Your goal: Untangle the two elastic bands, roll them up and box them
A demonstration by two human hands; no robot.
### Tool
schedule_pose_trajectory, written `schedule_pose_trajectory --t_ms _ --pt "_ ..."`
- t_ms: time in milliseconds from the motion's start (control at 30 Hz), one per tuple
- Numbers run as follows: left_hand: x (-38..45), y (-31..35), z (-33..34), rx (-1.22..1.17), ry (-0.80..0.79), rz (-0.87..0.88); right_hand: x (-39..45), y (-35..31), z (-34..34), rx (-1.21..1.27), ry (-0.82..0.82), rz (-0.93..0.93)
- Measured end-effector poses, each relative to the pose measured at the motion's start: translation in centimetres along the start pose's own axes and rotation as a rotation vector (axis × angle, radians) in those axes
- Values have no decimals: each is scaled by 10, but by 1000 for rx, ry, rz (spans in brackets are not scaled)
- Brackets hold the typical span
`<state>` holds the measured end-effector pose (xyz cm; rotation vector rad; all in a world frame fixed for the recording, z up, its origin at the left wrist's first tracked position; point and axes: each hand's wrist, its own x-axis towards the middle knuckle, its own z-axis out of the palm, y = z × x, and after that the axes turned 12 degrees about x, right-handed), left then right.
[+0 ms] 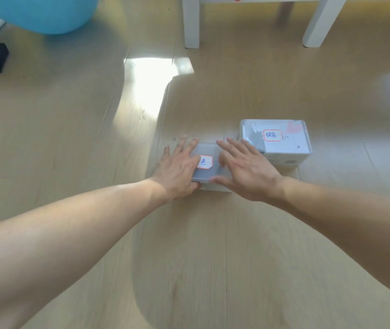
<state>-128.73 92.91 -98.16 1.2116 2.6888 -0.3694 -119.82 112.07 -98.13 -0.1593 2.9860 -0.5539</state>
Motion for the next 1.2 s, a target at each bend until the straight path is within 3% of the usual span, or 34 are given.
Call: schedule_pose_trajectory --t_ms 100,167,333,533,1067,1200 --pt "-4 6 4 49 168 -31 -9 33 -12 108 317 150" --pt "-17 23 16 32 261 7 -24 52 -12 67 390 294" --pt "-23 50 28 82 16 -53 -55 78 2 74 189 426" --pt "37 28 -3 -89 -77 -76 -49 82 -2 95 108 400" --pt "49 0 -10 -160 -100 -67 -10 75 -22 76 -93 406" --pt "47 -7 -14 -276 -64 -50 -10 76 -30 286 -96 467"
